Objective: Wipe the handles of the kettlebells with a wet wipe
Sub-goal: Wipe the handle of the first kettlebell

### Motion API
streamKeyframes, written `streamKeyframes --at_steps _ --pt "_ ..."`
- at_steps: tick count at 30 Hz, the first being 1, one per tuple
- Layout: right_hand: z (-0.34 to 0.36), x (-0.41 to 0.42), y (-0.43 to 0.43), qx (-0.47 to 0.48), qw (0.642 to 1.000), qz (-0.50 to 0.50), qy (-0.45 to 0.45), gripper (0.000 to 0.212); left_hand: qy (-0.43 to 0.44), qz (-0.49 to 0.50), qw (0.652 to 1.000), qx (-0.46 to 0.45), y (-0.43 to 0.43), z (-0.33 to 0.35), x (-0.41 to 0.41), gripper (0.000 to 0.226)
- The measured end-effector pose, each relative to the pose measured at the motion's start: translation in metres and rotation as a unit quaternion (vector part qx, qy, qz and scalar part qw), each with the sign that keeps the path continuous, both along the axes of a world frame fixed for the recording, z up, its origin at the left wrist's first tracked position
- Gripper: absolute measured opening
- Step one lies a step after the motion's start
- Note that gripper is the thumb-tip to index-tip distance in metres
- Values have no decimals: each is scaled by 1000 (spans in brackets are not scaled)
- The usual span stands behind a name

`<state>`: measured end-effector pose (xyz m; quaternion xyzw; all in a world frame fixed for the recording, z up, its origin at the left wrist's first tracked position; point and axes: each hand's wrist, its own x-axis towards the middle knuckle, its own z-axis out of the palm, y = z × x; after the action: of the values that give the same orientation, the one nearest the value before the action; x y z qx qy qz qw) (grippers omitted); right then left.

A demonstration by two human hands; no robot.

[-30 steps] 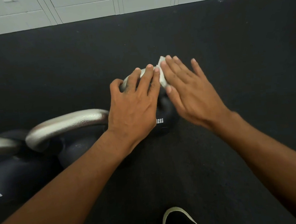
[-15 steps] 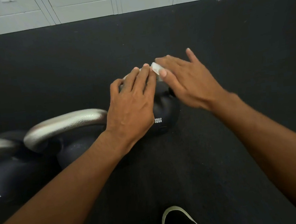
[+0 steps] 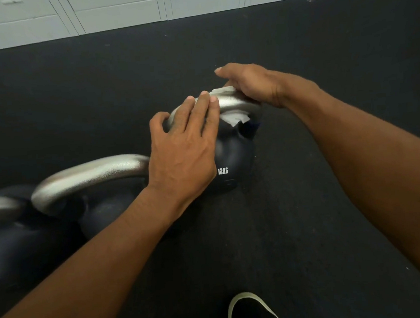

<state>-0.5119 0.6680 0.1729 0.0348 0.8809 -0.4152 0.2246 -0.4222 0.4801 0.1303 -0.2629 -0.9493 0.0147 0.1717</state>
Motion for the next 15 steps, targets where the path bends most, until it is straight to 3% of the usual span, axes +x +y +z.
streamKeyframes --at_steps 3,7,12,15 --pt "8 11 3 23 998 20 52 57 -2 -2 1000 8 0 0 0 61" --pt "14 43 7 49 976 38 210 52 0 -5 999 34 0 1 -2 60" --pt "-24 58 14 136 875 83 458 26 -6 -1 999 34 -1 1 -1 61" --pt "-40 62 16 154 823 66 542 30 -11 -2 999 32 -1 3 0 60"
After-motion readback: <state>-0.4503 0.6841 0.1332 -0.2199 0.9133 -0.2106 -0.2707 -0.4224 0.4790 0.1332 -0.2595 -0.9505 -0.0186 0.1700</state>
